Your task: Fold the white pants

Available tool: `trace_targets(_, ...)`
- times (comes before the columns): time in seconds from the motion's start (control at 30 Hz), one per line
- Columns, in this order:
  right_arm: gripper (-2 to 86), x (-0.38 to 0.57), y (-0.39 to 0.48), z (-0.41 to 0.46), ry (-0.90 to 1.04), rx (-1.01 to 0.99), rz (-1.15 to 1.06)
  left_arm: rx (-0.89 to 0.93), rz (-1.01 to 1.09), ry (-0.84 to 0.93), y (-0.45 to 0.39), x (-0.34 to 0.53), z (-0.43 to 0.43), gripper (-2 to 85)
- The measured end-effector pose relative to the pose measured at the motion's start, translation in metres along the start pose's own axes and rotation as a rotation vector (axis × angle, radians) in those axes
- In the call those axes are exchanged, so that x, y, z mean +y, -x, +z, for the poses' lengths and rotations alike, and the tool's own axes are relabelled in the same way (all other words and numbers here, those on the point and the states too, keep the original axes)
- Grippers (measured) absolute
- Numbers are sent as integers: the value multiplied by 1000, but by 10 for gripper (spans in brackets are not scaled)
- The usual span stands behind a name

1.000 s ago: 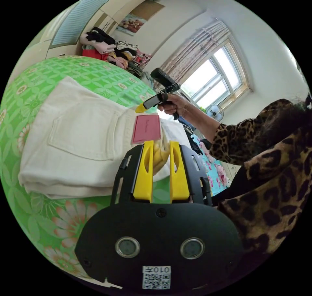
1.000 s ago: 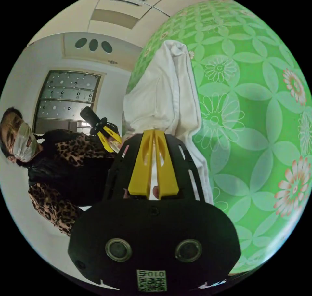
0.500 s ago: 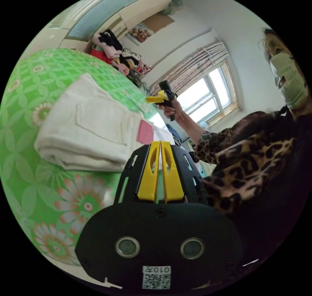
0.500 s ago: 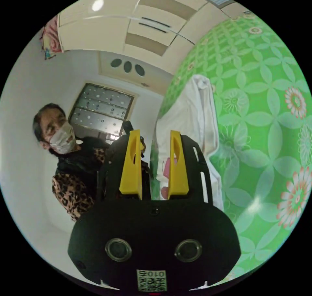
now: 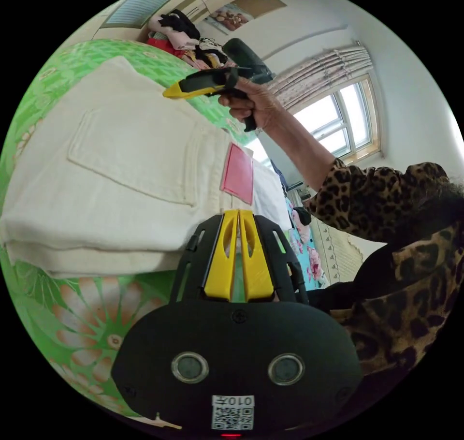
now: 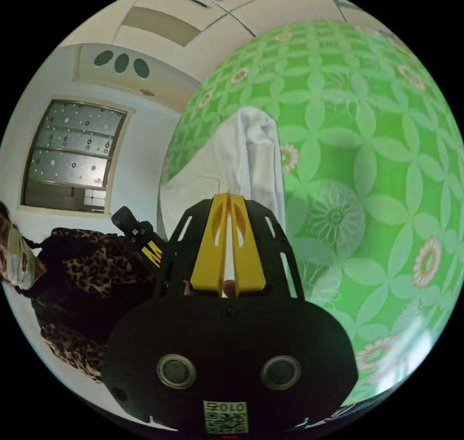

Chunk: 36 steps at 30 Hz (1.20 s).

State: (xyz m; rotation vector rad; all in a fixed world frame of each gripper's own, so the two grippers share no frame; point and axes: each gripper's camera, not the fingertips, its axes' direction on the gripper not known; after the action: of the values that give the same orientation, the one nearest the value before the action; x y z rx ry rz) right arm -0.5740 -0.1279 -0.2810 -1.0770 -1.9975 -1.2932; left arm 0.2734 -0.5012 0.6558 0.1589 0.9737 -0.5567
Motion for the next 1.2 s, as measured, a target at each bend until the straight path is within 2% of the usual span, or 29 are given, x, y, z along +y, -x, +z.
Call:
trace_targets(0.1,27,-13,-1,-4,27,95,-11,-37,-55,-45,10,-11,-2,-2)
trace_targets(0.13,29,-15,-10,3,57,184,33,-44,-74,-58,14,-14,-2,-2)
trace_targets(0.27,39,-2,-33,6,-15,94,115,12,-103,-76,23,-35,0,-2)
trace_targets(0.37,37,30,-53,-5,-126,27,228,184,-20,-114,9,-43,-21,-2)
trace_targets(0.43,31,73,-61,-21,-256,22,285,117,43,-137,-3,-48,-44,-2)
trace_targets(0.5,28,130,-67,-34,-401,-97,297,-89,58,-228,-2,-53,-83,-2)
trace_targets(0.57,25,205,-56,-32,-578,-308,202,-253,7,-284,16,-58,-109,-2)
trace_targets(0.63,24,240,-46,-9,-533,-284,286,-321,-84,-277,48,-67,-123,-2)
trace_targets(0.7,23,265,-41,19,-479,-247,375,-274,-171,-181,82,-86,-118,-2)
trace_targets(0.83,22,289,-48,57,-526,-223,476,-259,-114,-142,72,-110,-95,-2)
trace_targets(0.9,22,285,-58,69,-508,-217,495,-371,-53,-80,54,-126,-67,-3)
trace_targets(0.97,21,278,-67,80,-462,-124,504,-486,-88,0,64,-129,-45,-3)
trace_targets(1.0,21,279,-70,81,-465,-134,513,-473,-104,-61,71,-123,-49,-4)
trace_targets(1.07,21,277,-83,88,-477,-188,514,-488,-101,-64,74,-121,-57,-4)
trace_targets(1.2,18,245,-97,103,-443,-237,429,-664,-79,-110,83,-114,-89,-4)
